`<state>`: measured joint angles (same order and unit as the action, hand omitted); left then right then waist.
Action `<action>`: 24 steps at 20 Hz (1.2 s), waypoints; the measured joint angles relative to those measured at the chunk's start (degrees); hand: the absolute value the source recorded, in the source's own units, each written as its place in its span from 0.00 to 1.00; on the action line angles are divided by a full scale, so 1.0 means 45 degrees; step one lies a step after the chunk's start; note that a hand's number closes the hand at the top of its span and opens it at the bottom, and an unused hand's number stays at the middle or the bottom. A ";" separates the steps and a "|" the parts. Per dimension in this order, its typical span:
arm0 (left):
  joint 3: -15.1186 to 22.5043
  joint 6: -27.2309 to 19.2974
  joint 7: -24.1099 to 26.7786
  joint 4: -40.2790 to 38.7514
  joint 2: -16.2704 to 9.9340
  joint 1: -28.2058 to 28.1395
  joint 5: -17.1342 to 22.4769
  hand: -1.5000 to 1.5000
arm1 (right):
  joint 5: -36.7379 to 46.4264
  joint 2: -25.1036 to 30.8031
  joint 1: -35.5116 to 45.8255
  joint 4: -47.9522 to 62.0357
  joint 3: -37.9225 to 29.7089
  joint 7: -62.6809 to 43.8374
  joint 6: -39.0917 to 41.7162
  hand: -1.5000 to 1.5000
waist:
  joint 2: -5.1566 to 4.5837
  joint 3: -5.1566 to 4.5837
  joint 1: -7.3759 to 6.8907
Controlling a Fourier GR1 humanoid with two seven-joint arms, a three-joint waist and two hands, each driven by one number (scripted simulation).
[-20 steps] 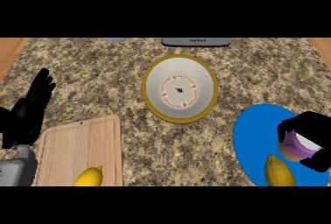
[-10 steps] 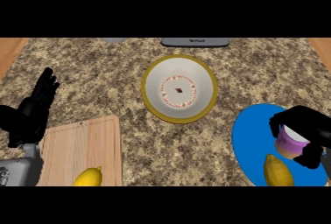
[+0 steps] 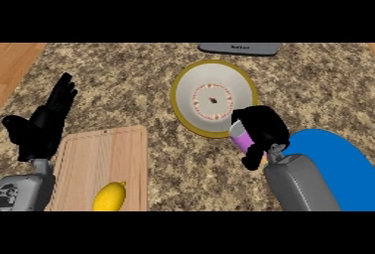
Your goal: Pick the can from the plate and place it in the bowl
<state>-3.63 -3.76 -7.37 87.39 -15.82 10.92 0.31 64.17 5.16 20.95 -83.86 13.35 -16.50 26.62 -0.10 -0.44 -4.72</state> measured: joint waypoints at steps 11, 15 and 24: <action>0.0211 0.0179 -0.0085 -0.0314 0.0079 0.0437 -0.0036 0.50 | 0.1006 -0.1058 0.4607 -0.0697 0.2700 -0.8357 -0.3469 1.00 | 0.0065 0.0049 -0.0315; 0.0227 0.0075 -0.0141 -0.0346 0.0105 0.0551 -0.0156 0.50 | 0.0671 -0.1038 0.6557 -0.0344 0.3431 -1.0127 -0.4280 1.00 | 0.0040 0.0054 -0.0242; -0.0182 -0.0020 -0.0082 -0.0476 -0.0026 0.0486 -0.0111 0.50 | -0.0567 -0.1005 0.8736 0.1704 0.3541 -1.1106 -0.5856 1.00 | -0.0047 0.0071 0.0206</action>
<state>-4.45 -3.85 -7.74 85.24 -15.94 13.11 -0.19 61.62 0.63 60.26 -76.20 29.28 -66.47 0.27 -0.31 -0.12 -3.79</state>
